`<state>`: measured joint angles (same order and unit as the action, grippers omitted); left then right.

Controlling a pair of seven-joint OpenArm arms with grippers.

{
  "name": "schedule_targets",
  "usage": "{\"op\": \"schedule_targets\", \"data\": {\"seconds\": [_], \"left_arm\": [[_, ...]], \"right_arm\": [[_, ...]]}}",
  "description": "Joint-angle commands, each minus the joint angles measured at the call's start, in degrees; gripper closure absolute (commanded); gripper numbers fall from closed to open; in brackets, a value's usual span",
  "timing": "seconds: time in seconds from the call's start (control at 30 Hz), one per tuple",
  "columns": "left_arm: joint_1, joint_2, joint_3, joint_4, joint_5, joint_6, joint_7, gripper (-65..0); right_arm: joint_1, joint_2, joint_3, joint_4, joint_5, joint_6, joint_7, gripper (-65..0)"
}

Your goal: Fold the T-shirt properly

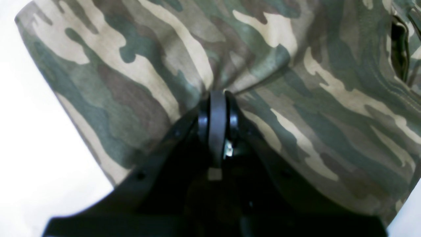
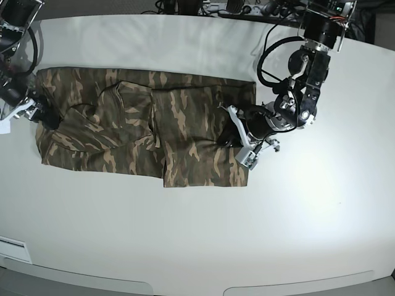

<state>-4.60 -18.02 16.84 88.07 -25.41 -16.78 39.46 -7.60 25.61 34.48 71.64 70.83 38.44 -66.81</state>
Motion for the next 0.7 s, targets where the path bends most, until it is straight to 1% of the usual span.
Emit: {"op": "schedule_targets", "data": {"seconds": [0.0,0.2,0.4,0.53,0.6,0.67], "left_arm": [[0.92,-1.03,0.22,-1.03,3.67,1.11,7.32,0.0],[0.92,-1.01,0.22,-1.03,3.67,1.11,7.28,0.0],[0.9,-1.01,0.22,-1.03,3.67,1.11,7.28,0.0],[0.9,-1.01,0.22,-1.03,3.67,1.11,7.28,0.0],[0.9,-1.01,0.22,-1.03,3.65,1.11,7.26,0.0],[0.92,-1.01,0.22,-1.03,3.67,1.11,7.26,0.0]], "right_arm": [[-0.2,0.72,-0.04,0.2,-0.35,0.02,-2.73,-42.4],[-0.15,-0.2,-0.07,0.2,-0.09,1.56,-2.36,-42.4],[0.0,-2.99,-0.22,0.2,-0.37,1.56,-0.04,-42.4],[0.35,-3.87,-1.6,0.2,-1.6,1.56,0.63,-42.2],[0.68,-3.87,-2.89,0.2,-3.58,1.56,1.36,-41.9],[0.79,-3.89,-4.35,0.2,-3.78,1.56,2.36,-41.5]]}}
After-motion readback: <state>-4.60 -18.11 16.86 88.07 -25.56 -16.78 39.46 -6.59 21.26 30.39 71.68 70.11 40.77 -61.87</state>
